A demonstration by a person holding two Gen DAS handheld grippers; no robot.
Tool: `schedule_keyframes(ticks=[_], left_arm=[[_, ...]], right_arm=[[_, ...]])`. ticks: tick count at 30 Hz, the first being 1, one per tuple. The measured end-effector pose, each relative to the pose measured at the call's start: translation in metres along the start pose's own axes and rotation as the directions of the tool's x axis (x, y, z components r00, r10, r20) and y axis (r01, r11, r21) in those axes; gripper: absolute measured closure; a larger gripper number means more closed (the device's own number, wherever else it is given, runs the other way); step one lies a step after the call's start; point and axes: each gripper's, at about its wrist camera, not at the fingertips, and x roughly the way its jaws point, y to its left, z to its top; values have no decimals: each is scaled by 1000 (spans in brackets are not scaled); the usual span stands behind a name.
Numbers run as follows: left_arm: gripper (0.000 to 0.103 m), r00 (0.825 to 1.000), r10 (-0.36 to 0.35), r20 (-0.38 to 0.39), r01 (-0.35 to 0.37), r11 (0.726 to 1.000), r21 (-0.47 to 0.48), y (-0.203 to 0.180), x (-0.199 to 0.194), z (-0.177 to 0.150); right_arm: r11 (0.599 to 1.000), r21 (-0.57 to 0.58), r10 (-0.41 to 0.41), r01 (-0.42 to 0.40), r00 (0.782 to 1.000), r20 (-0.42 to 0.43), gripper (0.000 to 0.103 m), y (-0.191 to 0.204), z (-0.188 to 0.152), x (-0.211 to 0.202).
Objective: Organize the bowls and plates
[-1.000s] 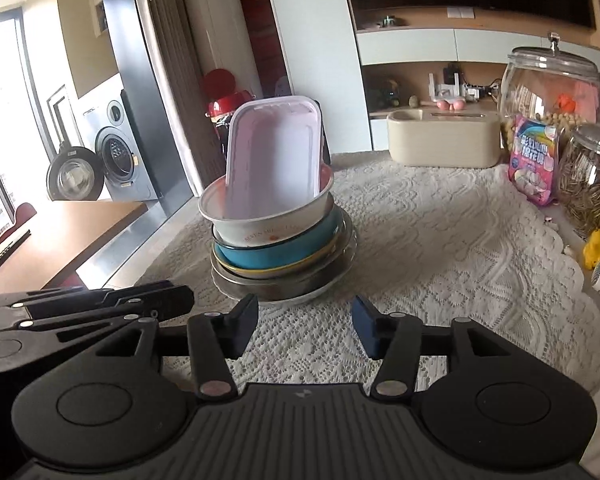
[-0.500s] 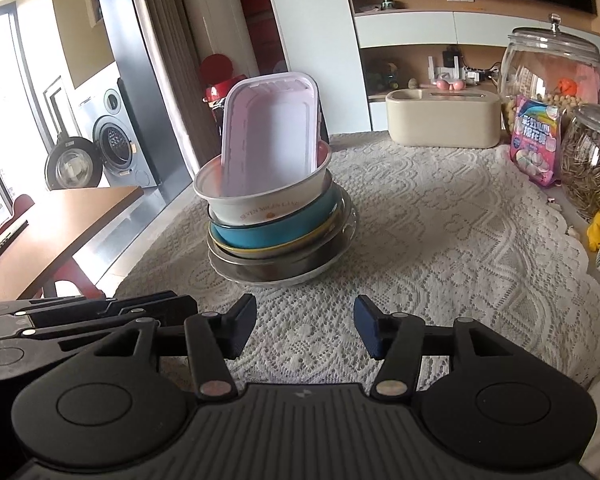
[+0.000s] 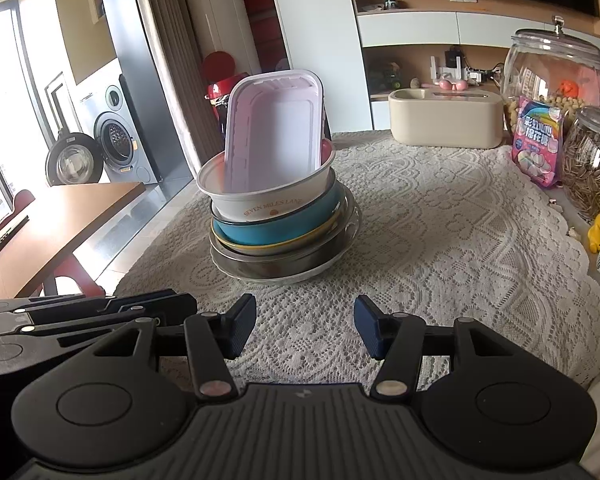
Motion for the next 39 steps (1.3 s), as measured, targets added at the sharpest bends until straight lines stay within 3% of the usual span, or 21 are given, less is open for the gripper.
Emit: schedule_keyframes(ticks=[36,39], left_arm=[[89,1000,-19,9,19,1000,-6,-1,-4,0],[89,998,-47,-34,46,998,-38,2,5,4]], right_arm=[[1000,-1,4,-4,1000,-9,48,-1,0,0],[1000,-4,9,-9,1000,-12,48,-1,0,1]])
